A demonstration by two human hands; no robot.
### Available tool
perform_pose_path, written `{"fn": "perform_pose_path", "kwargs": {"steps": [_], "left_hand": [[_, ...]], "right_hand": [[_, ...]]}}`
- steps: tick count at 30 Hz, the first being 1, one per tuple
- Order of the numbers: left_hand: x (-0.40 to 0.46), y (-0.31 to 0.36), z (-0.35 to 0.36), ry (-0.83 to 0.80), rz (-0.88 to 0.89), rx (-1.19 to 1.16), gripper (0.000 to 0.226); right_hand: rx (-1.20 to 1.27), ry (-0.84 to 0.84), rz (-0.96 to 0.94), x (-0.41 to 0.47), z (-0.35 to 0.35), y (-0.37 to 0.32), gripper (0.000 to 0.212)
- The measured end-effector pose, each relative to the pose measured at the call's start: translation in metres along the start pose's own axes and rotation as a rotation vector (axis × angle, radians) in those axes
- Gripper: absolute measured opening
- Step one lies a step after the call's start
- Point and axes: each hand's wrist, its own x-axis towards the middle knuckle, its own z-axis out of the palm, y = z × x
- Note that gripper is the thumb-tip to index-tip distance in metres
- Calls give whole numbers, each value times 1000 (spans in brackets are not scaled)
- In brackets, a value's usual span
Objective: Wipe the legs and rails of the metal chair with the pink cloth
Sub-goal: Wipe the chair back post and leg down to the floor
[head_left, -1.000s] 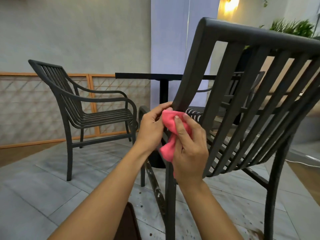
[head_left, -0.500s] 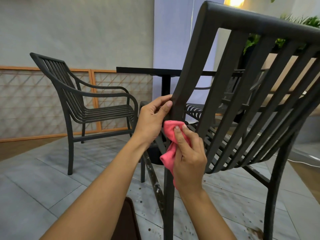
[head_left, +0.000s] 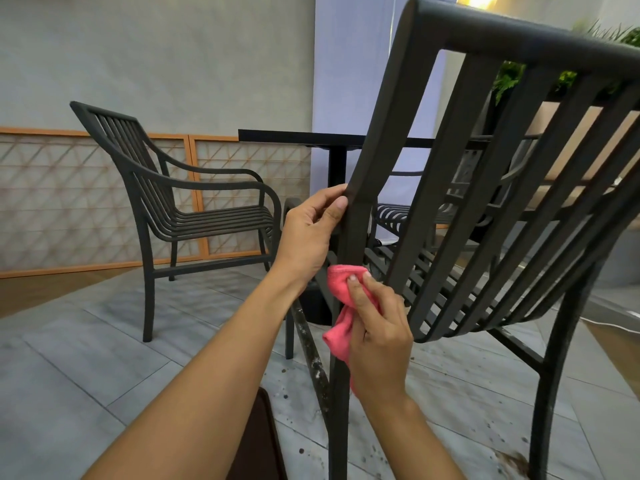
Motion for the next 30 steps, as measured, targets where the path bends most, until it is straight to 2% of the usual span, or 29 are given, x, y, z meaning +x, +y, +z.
{"fn": "perform_pose_path", "kwargs": {"steps": [5, 11, 13, 20, 30], "left_hand": [[-4, 1, 1, 22, -13, -26, 26], [-17, -17, -7, 183, -25, 157, 16], [-22, -20, -7, 182, -70, 127, 13], [-29, -21, -5, 179, -198, -67, 33], [-31, -20, -7, 147, -286, -80, 40]], "right_hand": [[11, -88, 29, 6, -15, -5, 38], [33, 36, -52, 29, -35, -17, 36], [48, 73, -85, 42, -35, -20, 33], [-37, 44, -117, 62, -9, -21, 35], [-102, 48, -81, 34, 11, -16, 35]]}}
